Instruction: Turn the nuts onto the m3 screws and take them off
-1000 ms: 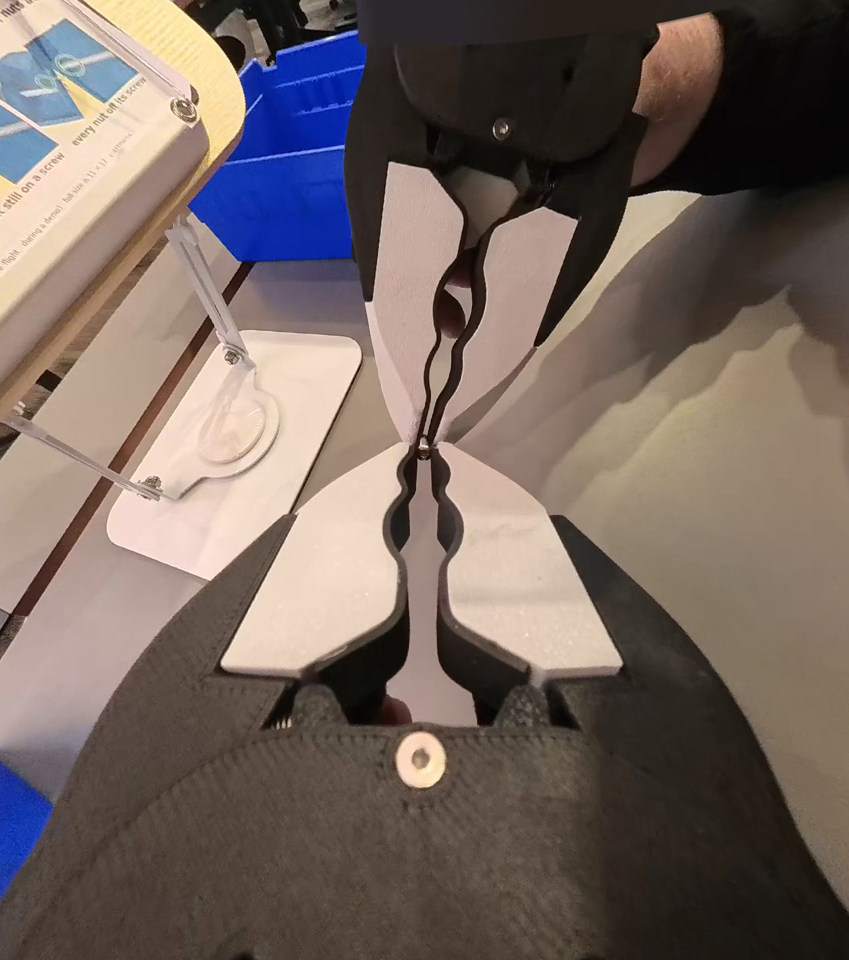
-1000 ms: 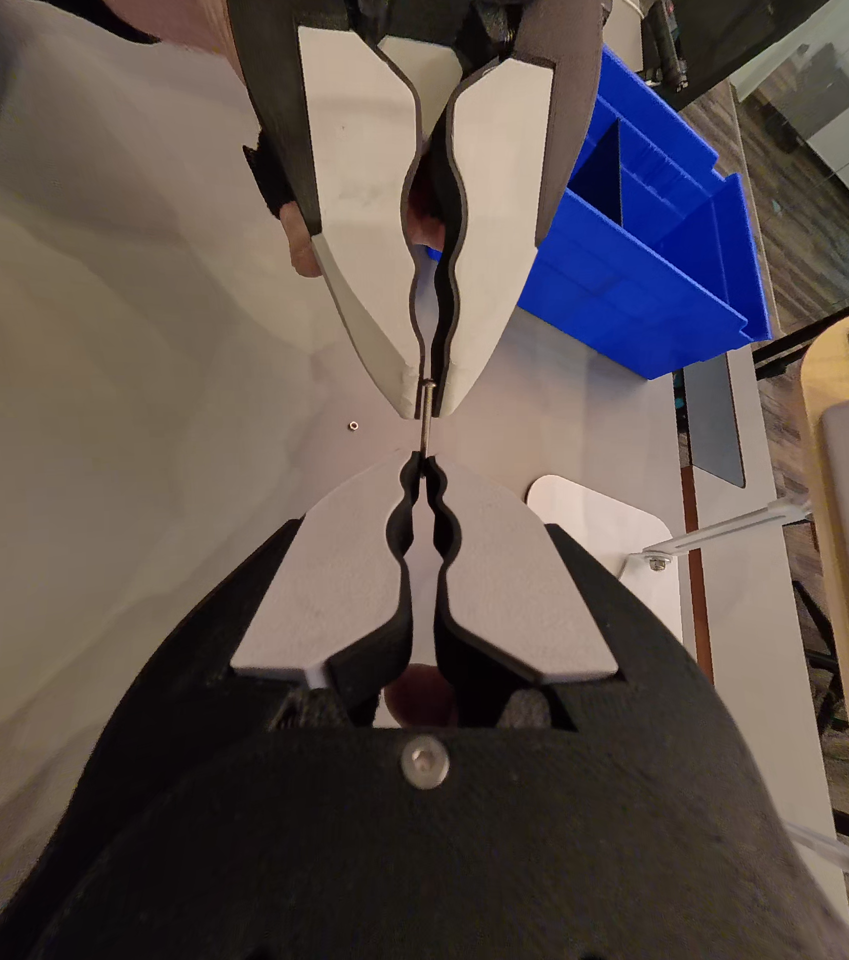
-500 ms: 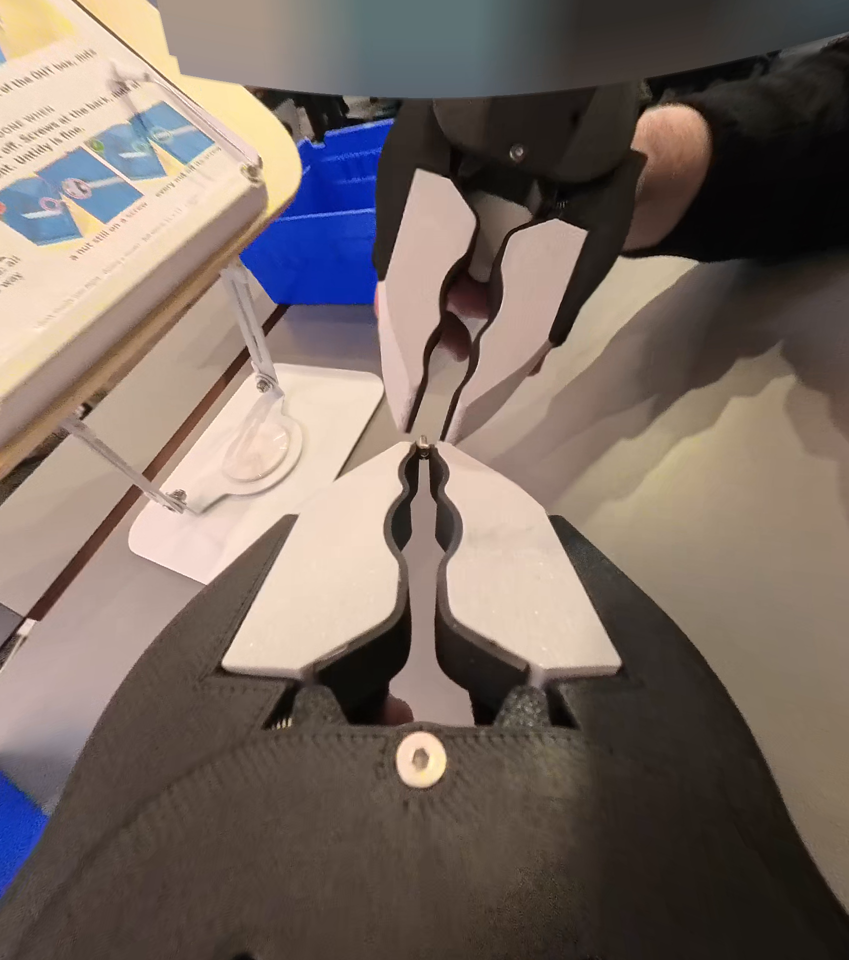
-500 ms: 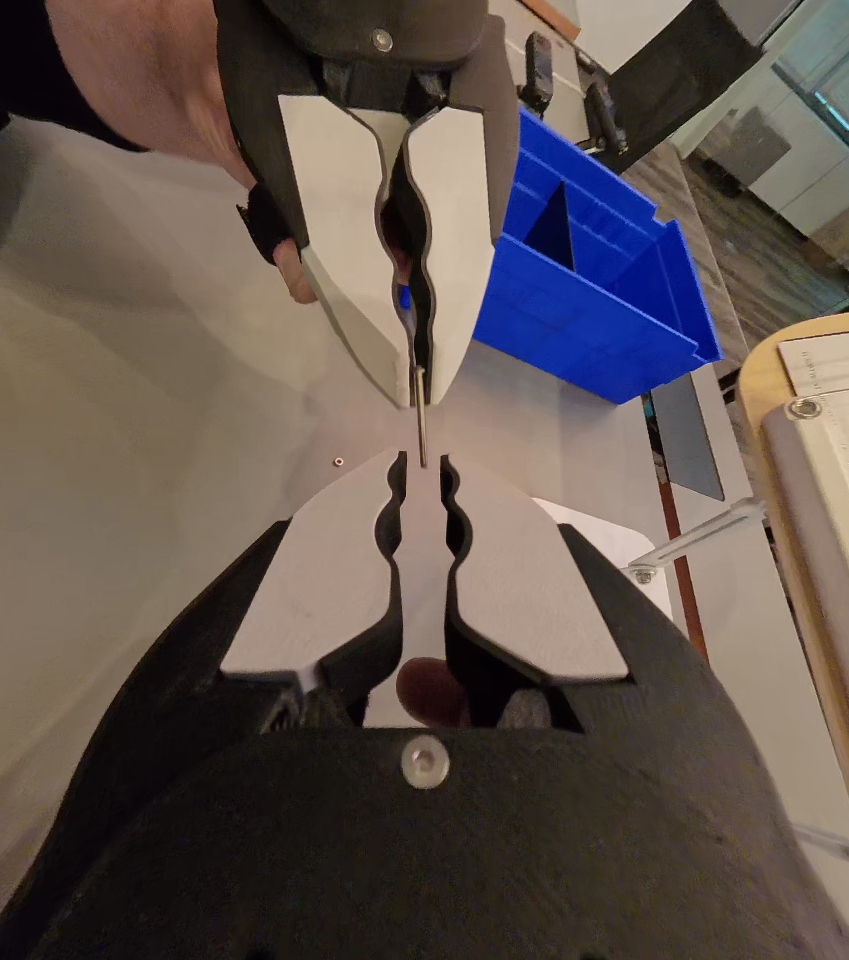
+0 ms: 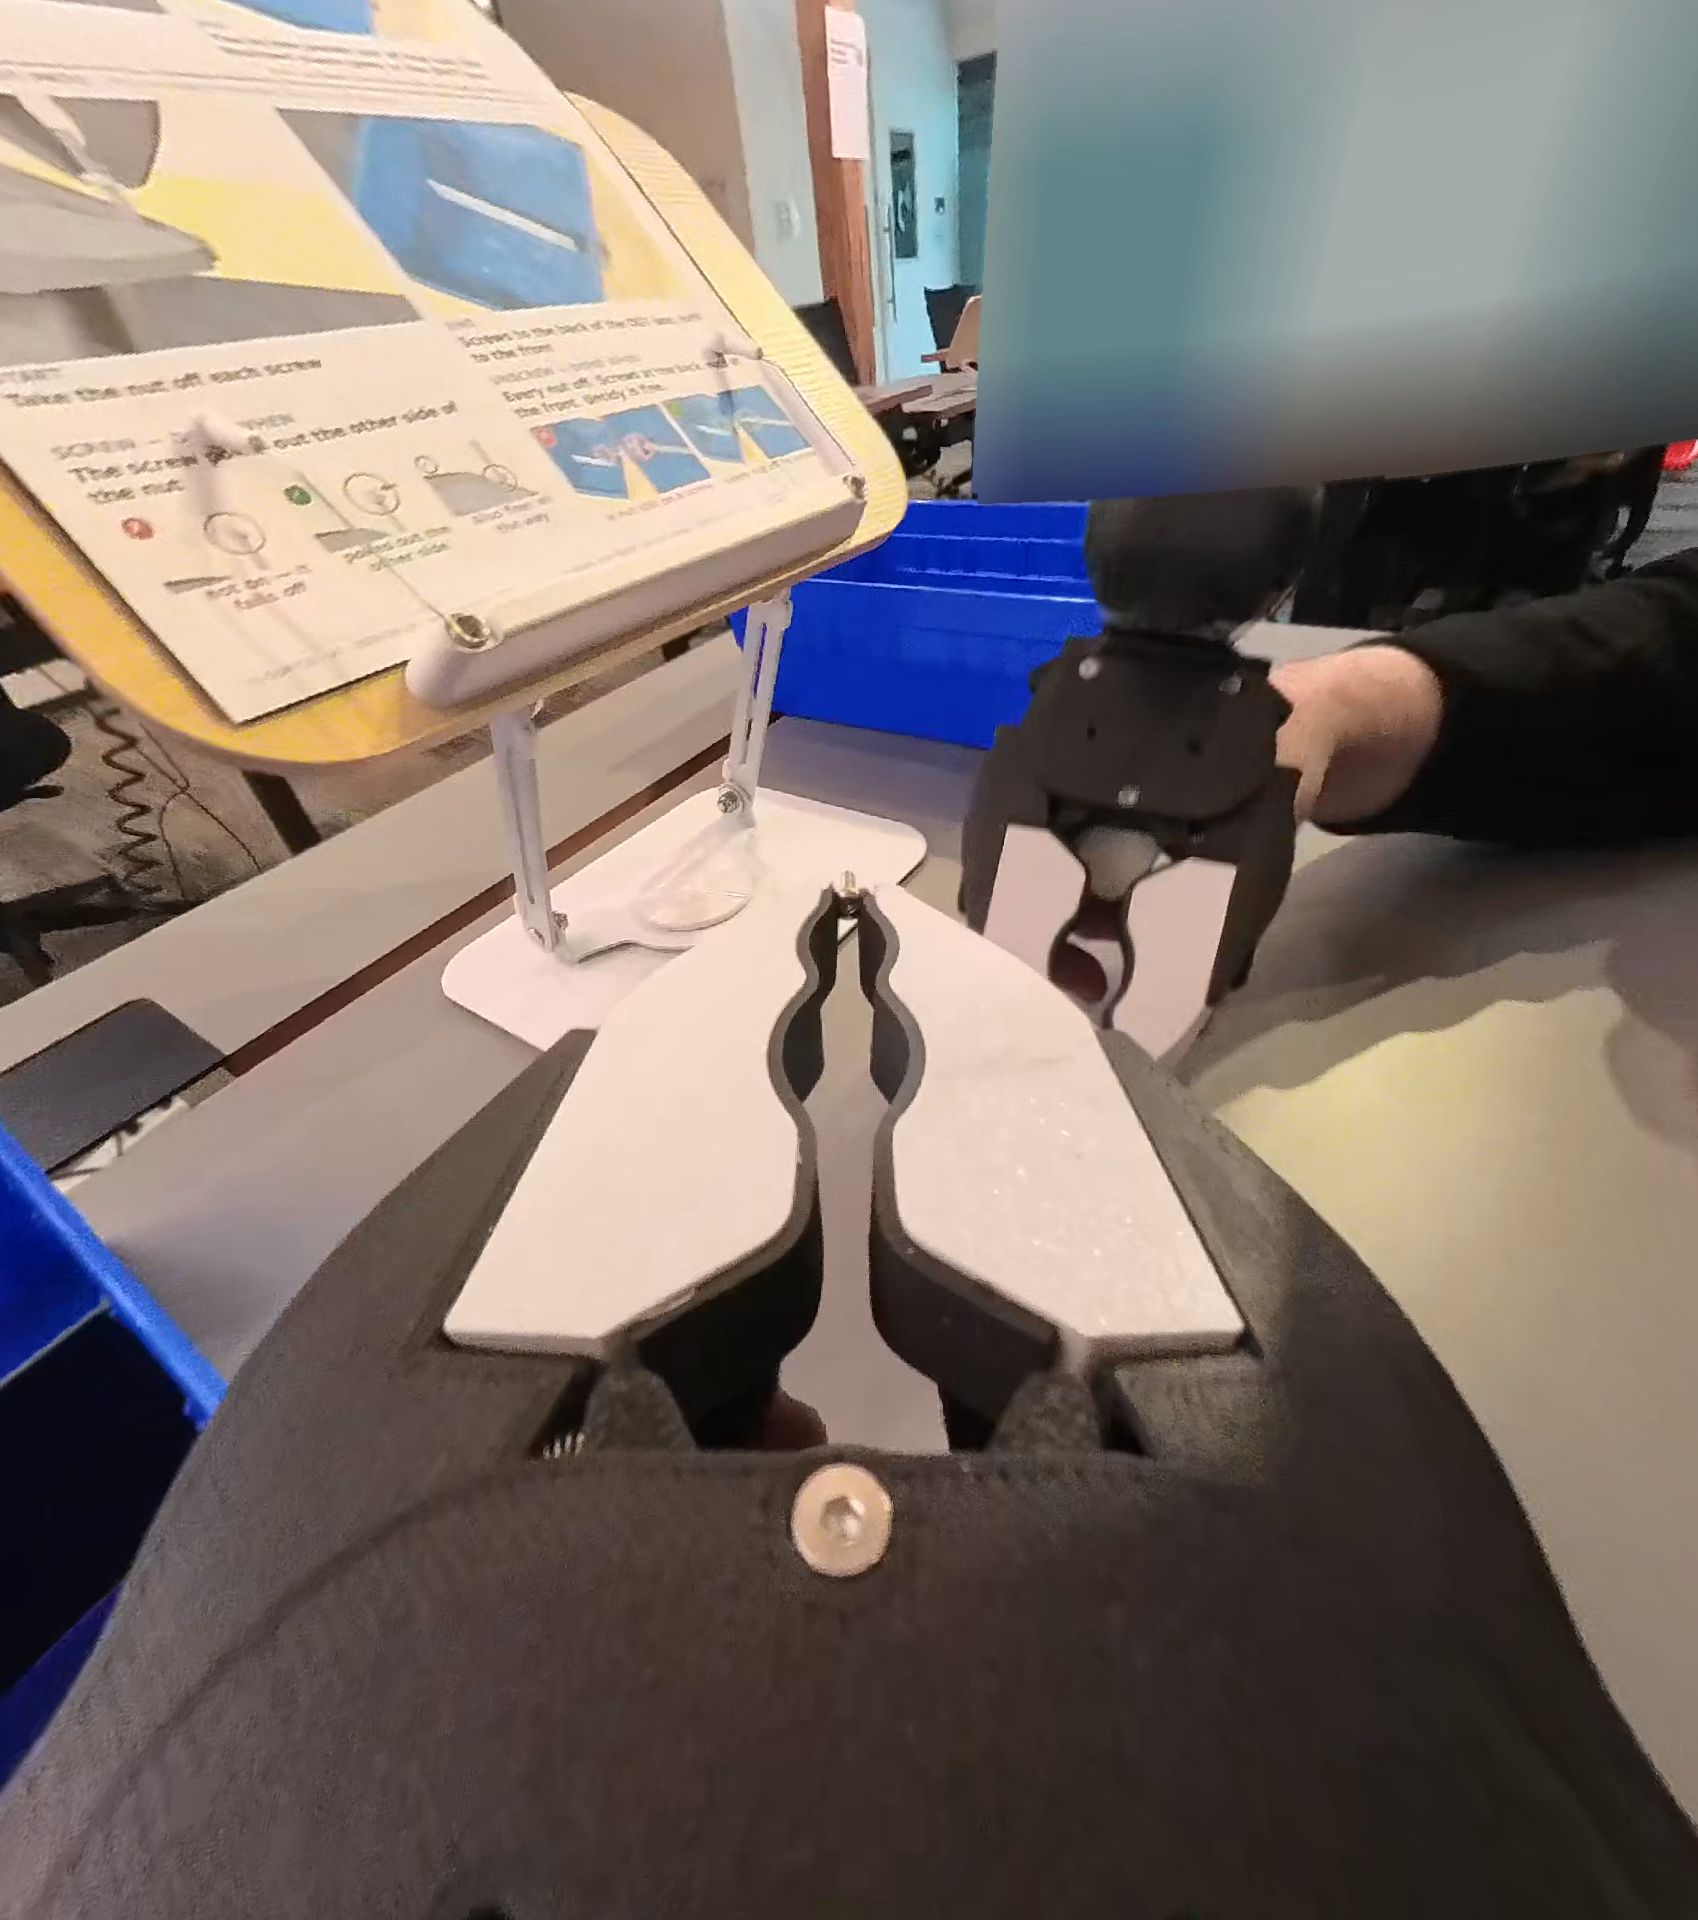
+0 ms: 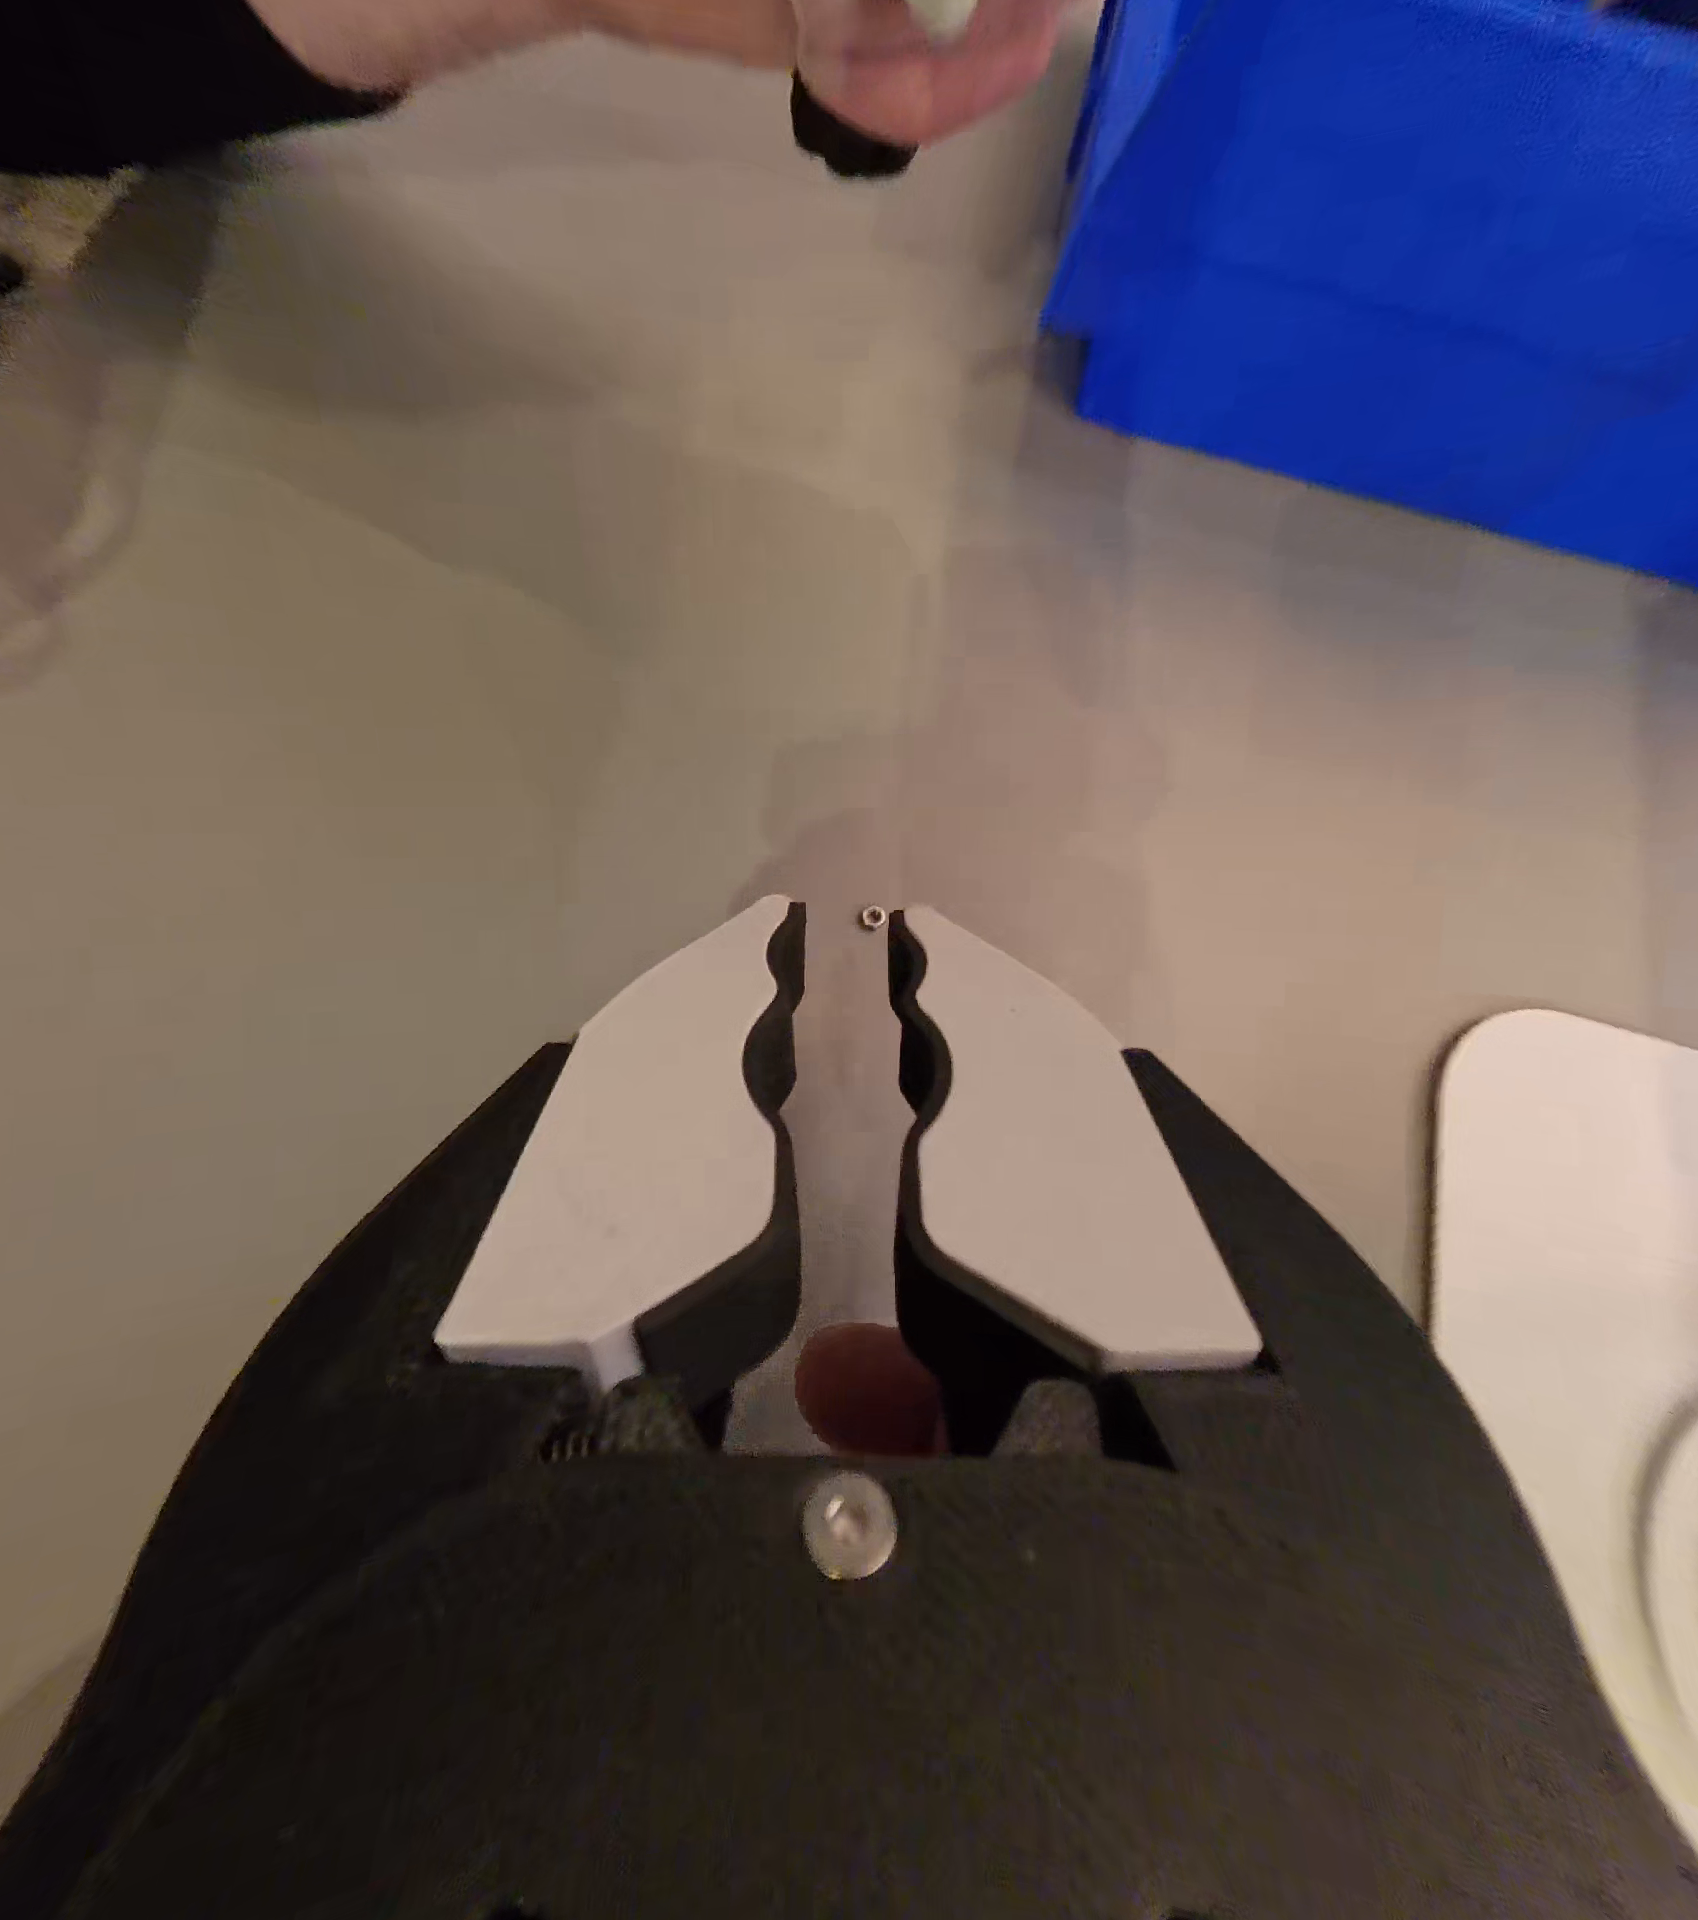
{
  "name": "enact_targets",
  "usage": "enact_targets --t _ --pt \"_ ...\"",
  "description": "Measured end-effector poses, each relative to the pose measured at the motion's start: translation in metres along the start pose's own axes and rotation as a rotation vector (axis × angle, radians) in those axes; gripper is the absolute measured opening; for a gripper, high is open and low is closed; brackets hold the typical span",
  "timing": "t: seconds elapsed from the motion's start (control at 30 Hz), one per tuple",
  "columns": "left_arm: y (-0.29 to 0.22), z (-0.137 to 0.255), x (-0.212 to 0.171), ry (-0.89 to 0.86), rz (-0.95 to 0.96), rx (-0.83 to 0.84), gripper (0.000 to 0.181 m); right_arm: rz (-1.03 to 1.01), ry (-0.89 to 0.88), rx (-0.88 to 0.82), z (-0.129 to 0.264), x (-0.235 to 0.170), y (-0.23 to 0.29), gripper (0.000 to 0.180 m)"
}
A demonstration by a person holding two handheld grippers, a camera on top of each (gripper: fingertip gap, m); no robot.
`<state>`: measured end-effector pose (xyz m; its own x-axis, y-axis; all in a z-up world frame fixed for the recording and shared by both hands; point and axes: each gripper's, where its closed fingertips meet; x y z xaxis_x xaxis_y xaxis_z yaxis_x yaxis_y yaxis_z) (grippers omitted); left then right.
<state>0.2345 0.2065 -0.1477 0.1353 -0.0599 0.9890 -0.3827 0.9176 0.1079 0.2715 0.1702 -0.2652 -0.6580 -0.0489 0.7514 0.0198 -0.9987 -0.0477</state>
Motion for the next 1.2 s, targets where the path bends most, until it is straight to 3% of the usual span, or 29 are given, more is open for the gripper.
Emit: enact_targets --t 0.43,0.77,0.93,1.2 --pt "0.021 0.000 -0.006 -0.011 0.002 0.030 0.003 -0.069 0.121 0.057 -0.034 -0.019 -0.010 0.017" --pt "0.025 -0.001 -0.007 -0.038 0.027 0.021 0.003 -0.084 0.110 0.055 -0.036 -0.019 -0.011 0.006" --pt "0.024 0.001 -0.004 -0.053 0.035 0.017 0.003 -0.089 0.102 0.084 -0.035 -0.019 -0.008 0.012" --pt "0.022 0.000 -0.002 -0.063 0.045 0.003 0.003 -0.070 0.109 0.066 -0.035 -0.021 -0.010 0.006"
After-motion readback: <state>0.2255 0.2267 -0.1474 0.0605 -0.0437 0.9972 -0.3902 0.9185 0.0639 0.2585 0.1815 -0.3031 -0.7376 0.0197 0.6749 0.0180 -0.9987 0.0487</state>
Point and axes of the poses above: each gripper's, where its closed fingertips meet, z back along the fingers, x out of its top, y = z × x across the jaws, and after that the axes turned 4 degrees about x, right-handed
